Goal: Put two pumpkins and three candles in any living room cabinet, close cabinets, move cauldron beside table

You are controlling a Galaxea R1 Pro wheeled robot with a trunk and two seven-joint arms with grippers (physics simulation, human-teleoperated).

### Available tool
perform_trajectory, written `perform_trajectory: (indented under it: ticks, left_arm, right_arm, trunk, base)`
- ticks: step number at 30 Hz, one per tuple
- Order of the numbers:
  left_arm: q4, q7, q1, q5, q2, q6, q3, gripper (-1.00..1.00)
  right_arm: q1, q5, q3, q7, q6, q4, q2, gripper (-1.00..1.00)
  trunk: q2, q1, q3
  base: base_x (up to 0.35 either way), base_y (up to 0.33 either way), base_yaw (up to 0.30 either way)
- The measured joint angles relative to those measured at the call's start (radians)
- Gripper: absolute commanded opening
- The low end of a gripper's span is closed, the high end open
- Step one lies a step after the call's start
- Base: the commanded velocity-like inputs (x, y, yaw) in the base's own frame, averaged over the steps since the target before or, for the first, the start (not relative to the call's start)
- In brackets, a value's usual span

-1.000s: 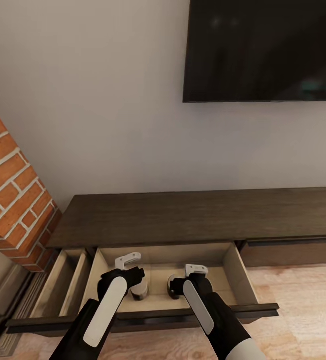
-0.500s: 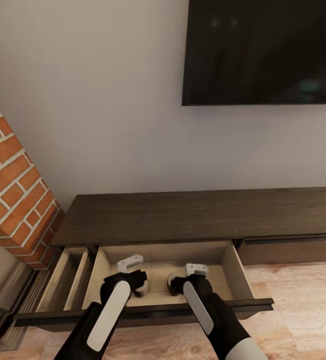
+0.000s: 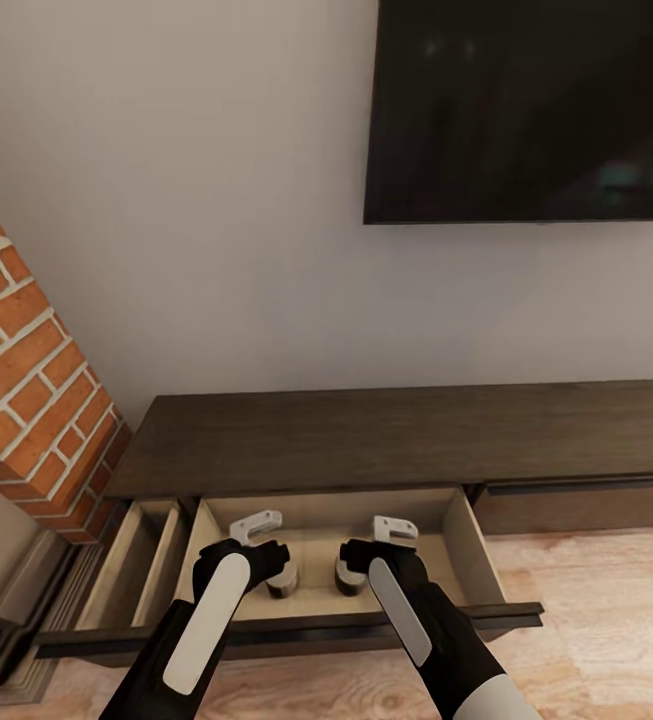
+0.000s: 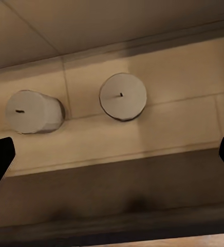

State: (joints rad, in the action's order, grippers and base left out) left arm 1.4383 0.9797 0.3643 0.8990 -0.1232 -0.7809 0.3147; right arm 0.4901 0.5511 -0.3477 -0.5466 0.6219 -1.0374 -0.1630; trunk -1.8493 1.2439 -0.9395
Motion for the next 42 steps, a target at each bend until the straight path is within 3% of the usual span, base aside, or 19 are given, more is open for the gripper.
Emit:
perform_trajectory:
  ticks: [4,5,6,21,42]
  left_arm:
    - [0.0,-0.001,0.0,0.005,0.0,-0.001,0.0,1.0]
    - [0.0,-0.001,0.0,0.006,0.0,-0.001,0.0,1.0]
    - [0.0,-0.001,0.0,0.006,0.001,-0.001,0.0,1.0]
    - [-0.001,-0.039,0.0,0.001,0.002,-0.003,0.001,1.0]
    - [-0.001,-0.041,0.0,-0.002,0.002,-0.003,0.001,1.0]
  right_arm:
    - [0.0,0.0,0.0,0.0,-0.022,0.0,0.0,1.0]
    - [0.0,0.001,0.0,-0.001,-0.088,0.0,0.0,1.0]
    - [0.0,0.001,0.0,-0.001,-0.09,0.0,0.0,1.0]
    - [0.0,0.0,0.0,0.0,-0.091,0.002,0.0,1.0]
    - [0.0,0.0,0.001,0.0,-0.092,0.002,0.002,1.0]
  trunk:
    - [0.028,-0.015,0.013]
    - [0.035,-0.019,0.016]
    - [0.042,-0.023,0.019]
    - [0.147,-0.08,0.066]
    - [0.294,-0.161,0.132]
  base:
    - [-0.191,0.0,0.0]
    - [-0.164,0.0,0.0]
    - [-0.084,0.0,0.0]
    - [-0.045,0.0,0.0]
    - [-0.077,0.0,0.0]
